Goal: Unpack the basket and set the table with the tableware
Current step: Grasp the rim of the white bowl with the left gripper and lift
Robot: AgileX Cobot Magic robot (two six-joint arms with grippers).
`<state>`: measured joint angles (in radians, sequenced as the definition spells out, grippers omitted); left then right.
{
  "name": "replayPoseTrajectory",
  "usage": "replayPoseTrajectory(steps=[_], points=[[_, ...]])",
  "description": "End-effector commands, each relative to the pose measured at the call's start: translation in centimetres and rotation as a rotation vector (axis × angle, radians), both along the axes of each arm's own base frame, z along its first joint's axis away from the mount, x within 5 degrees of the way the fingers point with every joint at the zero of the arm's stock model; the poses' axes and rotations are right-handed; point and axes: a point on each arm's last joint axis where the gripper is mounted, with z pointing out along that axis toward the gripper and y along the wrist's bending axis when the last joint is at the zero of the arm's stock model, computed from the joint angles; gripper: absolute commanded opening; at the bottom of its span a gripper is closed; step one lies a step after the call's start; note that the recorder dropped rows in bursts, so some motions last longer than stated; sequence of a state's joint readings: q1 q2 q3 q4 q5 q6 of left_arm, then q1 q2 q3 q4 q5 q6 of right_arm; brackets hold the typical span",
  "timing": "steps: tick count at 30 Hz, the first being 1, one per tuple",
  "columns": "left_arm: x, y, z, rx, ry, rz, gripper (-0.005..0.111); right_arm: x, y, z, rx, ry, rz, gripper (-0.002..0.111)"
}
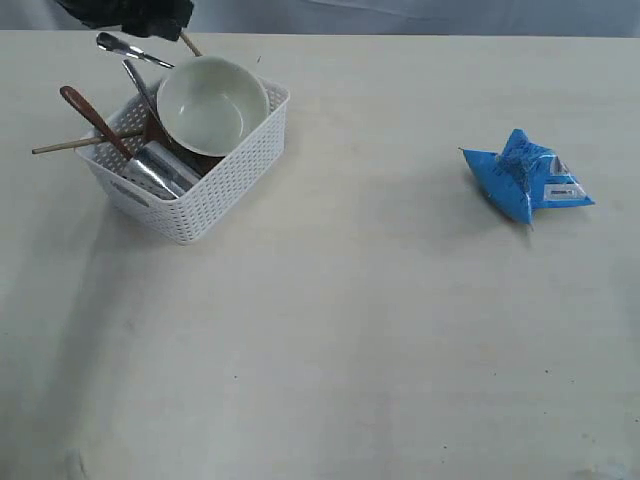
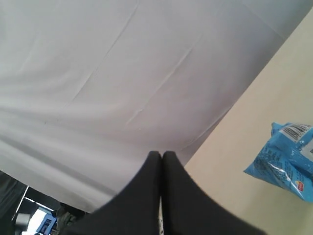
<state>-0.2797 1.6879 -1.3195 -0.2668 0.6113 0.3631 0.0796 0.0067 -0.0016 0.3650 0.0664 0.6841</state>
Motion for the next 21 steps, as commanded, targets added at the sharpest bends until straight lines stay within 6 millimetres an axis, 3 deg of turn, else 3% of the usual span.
replayPoseTrajectory(steps=[1, 4, 12, 21], points=[[1.7, -0.2, -2.3, 0.074, 0.145, -0.007, 0.045, -0.1, 0.1, -0.4, -0.01, 0.041, 0.011, 0.0], [2.3, -0.3, -4.1, 0.095, 0.181, -0.009, 0.045, -0.1, 0.1, -0.5, -0.01, 0.042, 0.012, 0.0], [3.2, -0.4, -6.7, 0.126, 0.22, -0.012, 0.045, -0.1, 0.1, -0.5, -0.01, 0.042, 0.012, 0.0], [3.7, -0.8, -6.9, 0.07, 0.182, 0.016, 0.045, -0.1, 0.1, -0.5, -0.01, 0.042, 0.012, 0.0]])
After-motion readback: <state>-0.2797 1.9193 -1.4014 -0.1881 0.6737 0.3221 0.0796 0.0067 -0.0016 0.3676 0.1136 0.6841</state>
